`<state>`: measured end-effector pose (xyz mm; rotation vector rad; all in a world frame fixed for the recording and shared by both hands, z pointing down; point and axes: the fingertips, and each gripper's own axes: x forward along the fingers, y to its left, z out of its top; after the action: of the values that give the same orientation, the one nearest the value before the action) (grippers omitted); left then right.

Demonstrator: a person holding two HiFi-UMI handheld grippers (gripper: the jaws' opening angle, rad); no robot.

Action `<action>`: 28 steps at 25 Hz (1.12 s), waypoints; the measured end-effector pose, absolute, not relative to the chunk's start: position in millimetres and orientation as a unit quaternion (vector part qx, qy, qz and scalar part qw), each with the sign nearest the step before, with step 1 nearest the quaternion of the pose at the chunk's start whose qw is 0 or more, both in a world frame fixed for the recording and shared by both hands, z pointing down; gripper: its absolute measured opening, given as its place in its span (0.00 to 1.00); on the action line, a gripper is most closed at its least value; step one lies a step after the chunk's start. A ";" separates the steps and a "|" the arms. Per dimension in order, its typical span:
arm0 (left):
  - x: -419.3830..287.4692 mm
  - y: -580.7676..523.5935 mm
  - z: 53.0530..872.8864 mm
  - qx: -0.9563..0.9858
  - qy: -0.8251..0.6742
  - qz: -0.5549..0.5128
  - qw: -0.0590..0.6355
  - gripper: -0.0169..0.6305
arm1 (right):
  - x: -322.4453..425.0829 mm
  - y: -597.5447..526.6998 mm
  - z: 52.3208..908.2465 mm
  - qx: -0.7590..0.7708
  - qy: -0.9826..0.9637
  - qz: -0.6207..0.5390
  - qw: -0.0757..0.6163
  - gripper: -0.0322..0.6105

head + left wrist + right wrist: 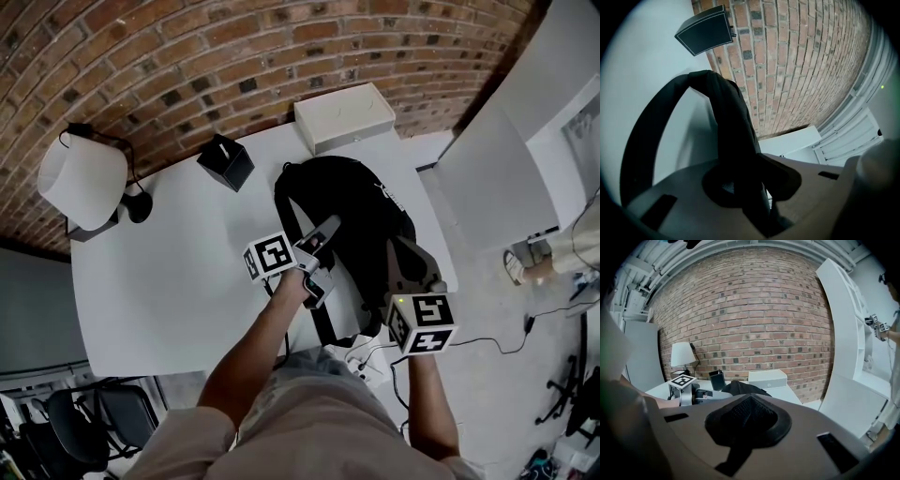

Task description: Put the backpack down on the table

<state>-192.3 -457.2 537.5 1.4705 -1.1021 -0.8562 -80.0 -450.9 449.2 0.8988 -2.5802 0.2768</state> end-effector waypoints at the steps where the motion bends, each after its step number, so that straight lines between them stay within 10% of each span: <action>1: -193.3 -454.3 540.4 0.614 -0.463 -0.356 0.530 0.13 | -80.9 -448.5 450.2 0.317 -0.922 0.100 0.200 0.05; 28: -206.1 -381.5 569.0 0.599 -0.547 -0.292 0.507 0.27 | -101.3 -392.0 462.0 0.229 -0.947 0.091 0.208 0.05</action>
<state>-206.1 -381.5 569.0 1.4430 -1.3182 -0.7051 -101.3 -392.0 462.0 0.6371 -2.6348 0.2521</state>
